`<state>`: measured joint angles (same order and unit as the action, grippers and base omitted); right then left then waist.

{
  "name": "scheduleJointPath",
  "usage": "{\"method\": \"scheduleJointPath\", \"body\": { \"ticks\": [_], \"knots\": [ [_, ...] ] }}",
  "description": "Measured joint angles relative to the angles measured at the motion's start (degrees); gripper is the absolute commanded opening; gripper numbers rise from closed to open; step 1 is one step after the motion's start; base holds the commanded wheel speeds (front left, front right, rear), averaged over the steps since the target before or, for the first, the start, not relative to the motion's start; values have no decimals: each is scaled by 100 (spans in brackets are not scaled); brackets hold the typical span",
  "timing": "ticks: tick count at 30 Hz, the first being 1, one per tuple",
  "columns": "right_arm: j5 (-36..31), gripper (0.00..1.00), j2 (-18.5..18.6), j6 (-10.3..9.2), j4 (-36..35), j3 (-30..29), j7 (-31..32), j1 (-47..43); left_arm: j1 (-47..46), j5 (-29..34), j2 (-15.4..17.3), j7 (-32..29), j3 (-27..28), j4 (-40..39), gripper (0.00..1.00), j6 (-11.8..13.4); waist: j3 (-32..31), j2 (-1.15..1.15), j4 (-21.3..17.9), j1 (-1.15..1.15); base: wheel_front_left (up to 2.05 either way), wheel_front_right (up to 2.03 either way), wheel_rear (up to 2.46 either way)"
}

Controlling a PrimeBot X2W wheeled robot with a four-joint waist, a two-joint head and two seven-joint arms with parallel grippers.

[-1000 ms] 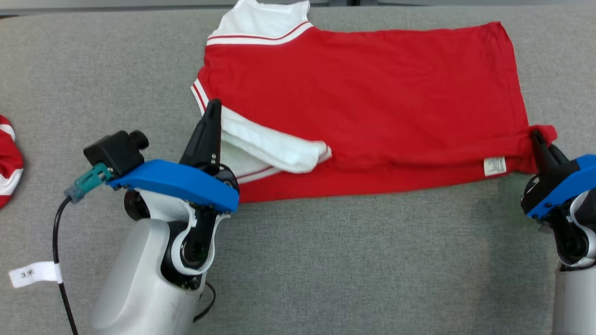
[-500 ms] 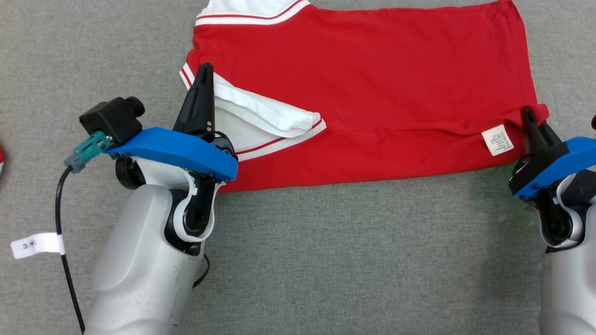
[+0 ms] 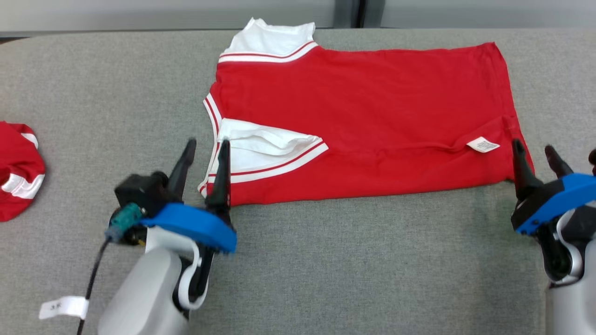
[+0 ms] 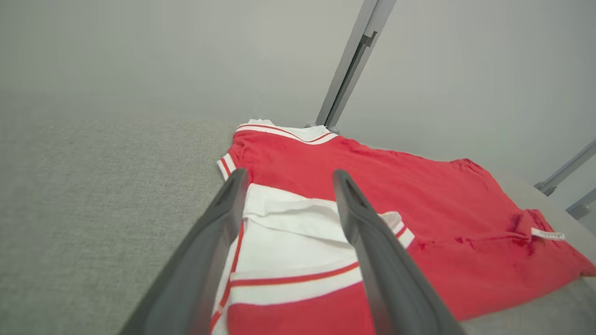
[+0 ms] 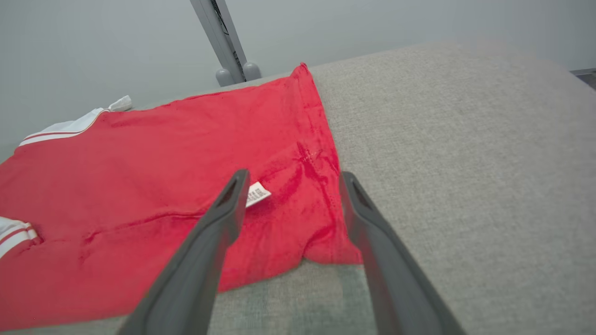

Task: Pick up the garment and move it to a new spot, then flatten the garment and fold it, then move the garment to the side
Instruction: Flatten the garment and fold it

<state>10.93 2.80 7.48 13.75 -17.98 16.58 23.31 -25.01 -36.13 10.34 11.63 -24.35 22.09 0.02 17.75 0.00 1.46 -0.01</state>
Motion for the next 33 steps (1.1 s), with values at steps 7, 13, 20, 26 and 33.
{"method": "scheduleJointPath", "body": {
  "ticks": [7, 13, 20, 26, 33],
  "knots": [
    [-433, 100, 3, 0, -137, -108, 183, -436, 469, 455, 336, -454, -403, 172, 100, 350, -75, 0, -46, 0, 0, 0, 0],
    [-638, 100, 2, 0, 216, -112, 148, -332, 414, 614, 358, -758, -427, 542, 100, 770, 79, 0, -88, 0, 0, 0, 0],
    [-888, 100, 0, 0, 523, -144, 109, 4, 98, 472, 159, -970, -421, 780, 0, 792, 272, 0, -113, 0, 0, 0, 0],
    [-1132, 100, 5, 0, 811, -272, 21, 201, -86, 433, 70, -951, -443, 910, 0, 700, 379, 0, -99, 0, 0, 0, 0],
    [-1160, 0, 0, 1, 1169, -178, -119, 331, -101, 380, 67, -788, -439, 968, 0, 667, 304, 0, -86, 1, 0, 0, 0]
  ]
}}
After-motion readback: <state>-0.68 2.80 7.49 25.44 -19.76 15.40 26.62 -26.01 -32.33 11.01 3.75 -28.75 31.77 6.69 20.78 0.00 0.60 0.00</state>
